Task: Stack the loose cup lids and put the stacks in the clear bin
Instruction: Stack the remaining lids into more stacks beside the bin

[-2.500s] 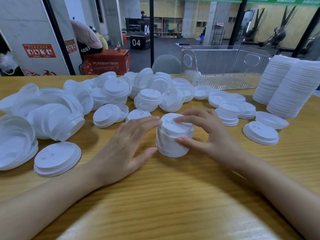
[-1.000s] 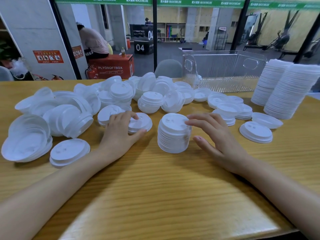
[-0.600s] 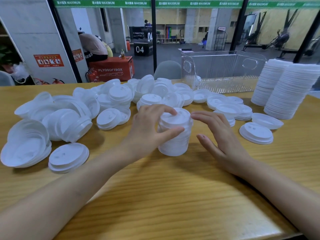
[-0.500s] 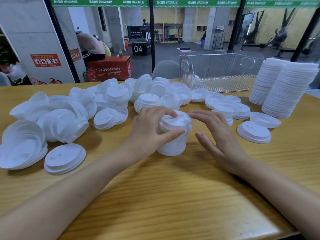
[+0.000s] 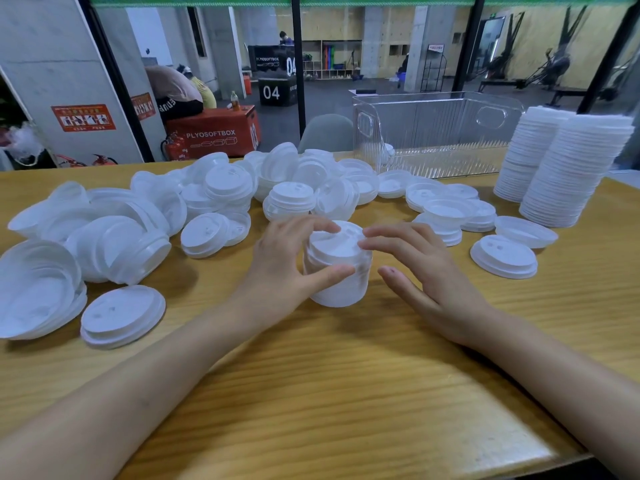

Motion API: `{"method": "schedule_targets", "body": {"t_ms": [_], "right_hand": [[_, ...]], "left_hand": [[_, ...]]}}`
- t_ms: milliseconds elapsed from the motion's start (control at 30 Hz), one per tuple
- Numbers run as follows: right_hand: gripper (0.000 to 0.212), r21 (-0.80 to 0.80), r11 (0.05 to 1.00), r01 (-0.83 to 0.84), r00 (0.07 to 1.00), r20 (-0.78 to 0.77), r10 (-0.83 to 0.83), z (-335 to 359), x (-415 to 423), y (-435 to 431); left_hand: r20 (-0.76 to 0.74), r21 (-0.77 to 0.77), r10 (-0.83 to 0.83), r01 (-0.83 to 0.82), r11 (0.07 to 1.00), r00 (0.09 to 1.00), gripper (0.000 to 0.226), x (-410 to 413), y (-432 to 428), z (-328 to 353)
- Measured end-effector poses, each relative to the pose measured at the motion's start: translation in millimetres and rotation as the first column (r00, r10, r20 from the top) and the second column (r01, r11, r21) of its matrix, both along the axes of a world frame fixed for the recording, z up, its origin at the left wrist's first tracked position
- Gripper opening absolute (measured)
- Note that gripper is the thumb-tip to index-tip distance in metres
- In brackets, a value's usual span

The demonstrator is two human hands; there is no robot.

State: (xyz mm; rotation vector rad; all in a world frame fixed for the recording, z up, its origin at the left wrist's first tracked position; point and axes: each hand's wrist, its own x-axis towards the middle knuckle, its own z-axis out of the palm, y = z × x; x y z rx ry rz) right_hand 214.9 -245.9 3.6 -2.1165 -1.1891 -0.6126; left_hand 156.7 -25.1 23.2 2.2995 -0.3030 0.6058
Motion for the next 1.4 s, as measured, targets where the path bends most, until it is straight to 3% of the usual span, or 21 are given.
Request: {"method": "schedule_targets", "body": {"t_ms": [300,400,467,533,667,767,867,933,1167,1400], "right_hand": [[0.047,0.002,1.000,-0.018,1.000,0.000,0.018,0.5,-1.6,0.1],[0.047,0.032,0.999,-0.020,1.000,-0.009,0.020,1.1,-1.3,-0.8],[0.047,0.036,0.999,-0.021,1.000,-0.007,0.021,1.2,-1.2,-0.8],[0.046,0.029,0.999,-0.017,1.000,-0.011,0.018,1.0,-1.3,-0.8],[0.045,0.010,1.000,-0.011,1.000,-0.018,0.011,0.7,-1.7,-0.8],[0.044,0.004,1.000,-0.012,1.000,-0.022,0.012,0.2,-1.7,-0.9],[0.043,0.007,1.000,-0.013,0.999,-0.030,0.013,0.0,-1.9,-0.9],[0.043,0.008,1.000,-0.011,0.999,-0.034,0.012,0.0,-1.9,-1.2],[0.042,0.010,1.000,-0.014,0.999,-0.035,0.014,-0.5,-1.6,-1.1],[0.042,0.020,1.000,-0.017,0.999,-0.037,0.018,-0.5,-1.2,-1.1]], "left_hand": [[-0.033,-0.048,0.007,-0.009,0.999,0.999,0.053,-2.5,5.0,-4.1],[0.002,-0.083,0.080,-0.080,0.993,0.997,0.057,2.1,16.1,0.9],[0.060,0.023,0.225,-0.227,0.974,0.973,0.062,8.8,34.5,0.2],[0.087,0.228,0.379,-0.389,0.893,0.921,0.061,16.1,56.3,-5.6],[-0.043,0.443,0.598,-0.521,0.729,0.800,0.063,24.0,78.8,-17.6],[-0.068,0.463,0.569,-0.479,0.746,0.820,0.063,26.4,79.9,-19.6],[0.021,0.474,0.400,-0.361,0.803,0.916,0.060,26.0,74.9,-21.3],[0.096,0.454,0.364,-0.366,0.813,0.926,0.060,26.3,73.0,-20.5],[-0.046,0.388,0.571,-0.512,0.766,0.819,0.074,25.4,78.6,-22.2],[-0.009,0.312,0.574,-0.543,0.780,0.819,0.057,24.0,71.1,-16.5]]}}
